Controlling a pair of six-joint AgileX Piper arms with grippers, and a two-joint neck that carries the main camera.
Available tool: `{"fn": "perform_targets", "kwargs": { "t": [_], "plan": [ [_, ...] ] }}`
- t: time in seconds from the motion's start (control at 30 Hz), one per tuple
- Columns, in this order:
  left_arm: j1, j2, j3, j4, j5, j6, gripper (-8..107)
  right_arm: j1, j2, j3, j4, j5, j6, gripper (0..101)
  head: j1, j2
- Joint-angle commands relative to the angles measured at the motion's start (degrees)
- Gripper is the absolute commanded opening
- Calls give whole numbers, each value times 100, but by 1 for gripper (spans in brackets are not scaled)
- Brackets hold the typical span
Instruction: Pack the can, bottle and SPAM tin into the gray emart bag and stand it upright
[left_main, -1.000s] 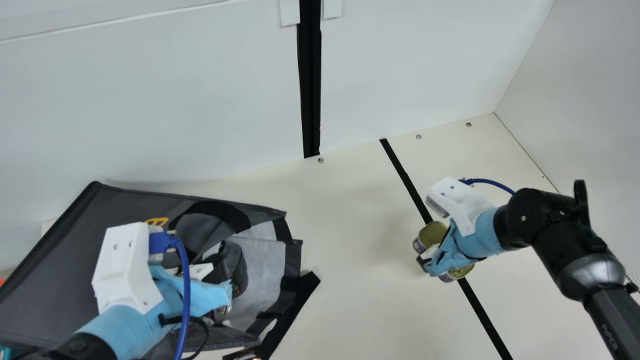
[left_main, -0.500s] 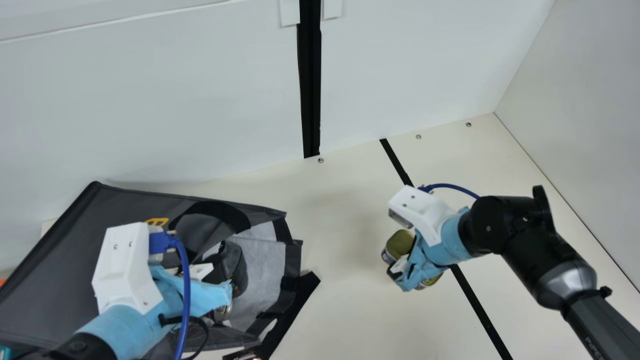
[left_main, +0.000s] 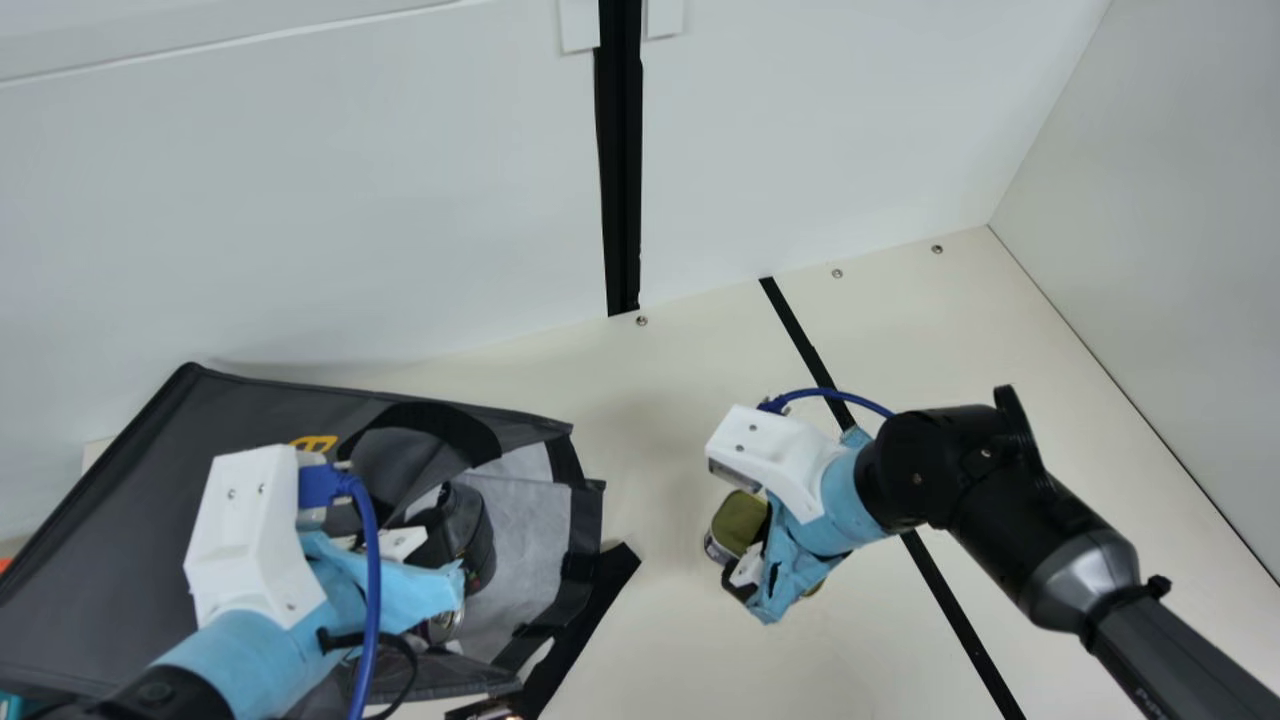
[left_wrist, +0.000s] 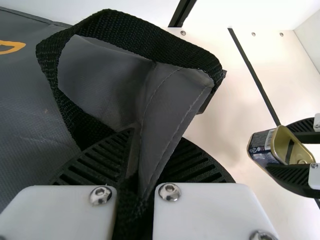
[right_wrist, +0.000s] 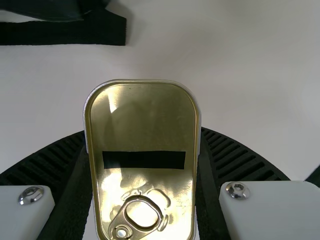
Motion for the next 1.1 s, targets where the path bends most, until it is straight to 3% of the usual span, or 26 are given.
{"fn": "perform_targets", "kwargs": {
  "t": [0.0, 0.67, 1.07],
  "plan": [
    [0, 0, 0, 0, 0, 0, -8, 57, 13, -7, 45, 3, -88, 0, -130, -5],
    [0, 0, 0, 0, 0, 0, -8, 509, 28, 143, 726, 0, -1084, 0, -130, -5],
    [0, 0, 0, 0, 0, 0, -8, 503, -74, 459, 1994, -388, -1890, 0, -130, -5]
  ]
}}
